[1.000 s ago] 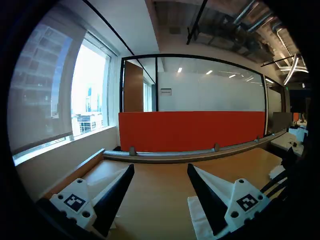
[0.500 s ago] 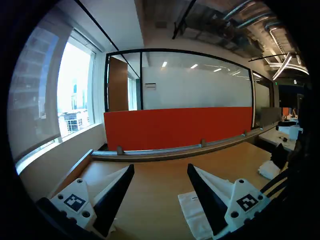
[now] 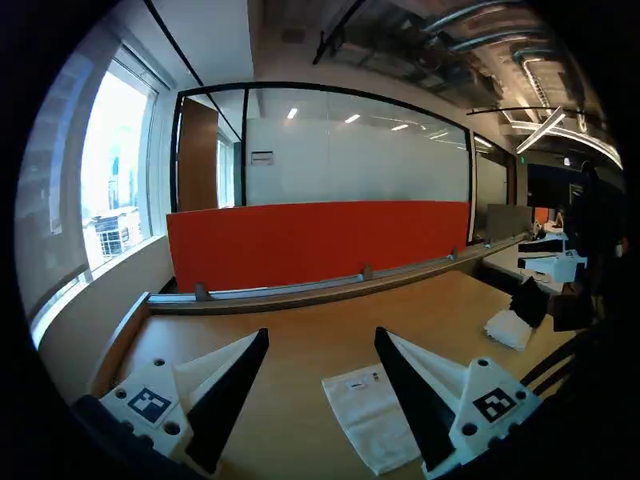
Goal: Fold towel
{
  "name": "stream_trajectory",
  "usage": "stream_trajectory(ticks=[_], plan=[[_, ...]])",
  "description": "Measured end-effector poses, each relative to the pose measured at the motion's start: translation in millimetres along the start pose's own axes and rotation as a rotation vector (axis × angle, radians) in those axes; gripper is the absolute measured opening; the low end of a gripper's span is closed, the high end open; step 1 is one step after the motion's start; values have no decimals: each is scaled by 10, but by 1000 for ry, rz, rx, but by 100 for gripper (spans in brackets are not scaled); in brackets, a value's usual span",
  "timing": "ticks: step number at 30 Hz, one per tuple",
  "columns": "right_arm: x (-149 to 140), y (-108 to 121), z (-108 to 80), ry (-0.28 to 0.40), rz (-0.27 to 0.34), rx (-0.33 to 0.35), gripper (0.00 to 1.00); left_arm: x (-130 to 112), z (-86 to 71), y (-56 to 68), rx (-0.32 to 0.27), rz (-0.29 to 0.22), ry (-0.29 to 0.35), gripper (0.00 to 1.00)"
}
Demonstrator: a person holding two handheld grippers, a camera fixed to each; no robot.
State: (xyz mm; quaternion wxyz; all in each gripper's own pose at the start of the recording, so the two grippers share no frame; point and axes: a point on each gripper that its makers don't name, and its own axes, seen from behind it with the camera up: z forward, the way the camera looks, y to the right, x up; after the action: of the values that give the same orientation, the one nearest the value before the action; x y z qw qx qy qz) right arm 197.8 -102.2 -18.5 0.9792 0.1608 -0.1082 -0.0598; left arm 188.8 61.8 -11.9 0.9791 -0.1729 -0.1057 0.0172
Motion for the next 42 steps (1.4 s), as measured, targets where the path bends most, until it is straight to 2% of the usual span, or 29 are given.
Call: stream_trajectory(ticks=[6,15,24,35,42], plan=[[-195,-79,52,-45,-3,34,100,-261,43,161,-50,-7,-55,98],[-659,-131,111,-133,-8,60,100,-669,112,286,-76,21,-123,99],[-1189,-201,106,-217,-47,87,100,-1236,167,395,-111,24,-227,99],[-1840,-299,106,-319,-60,118,100,-1982,159,628,-161,34,-368,99],[-2185,-364,86,-372,-70,136,100,-2347,126,755,-187,34,-435,98]])
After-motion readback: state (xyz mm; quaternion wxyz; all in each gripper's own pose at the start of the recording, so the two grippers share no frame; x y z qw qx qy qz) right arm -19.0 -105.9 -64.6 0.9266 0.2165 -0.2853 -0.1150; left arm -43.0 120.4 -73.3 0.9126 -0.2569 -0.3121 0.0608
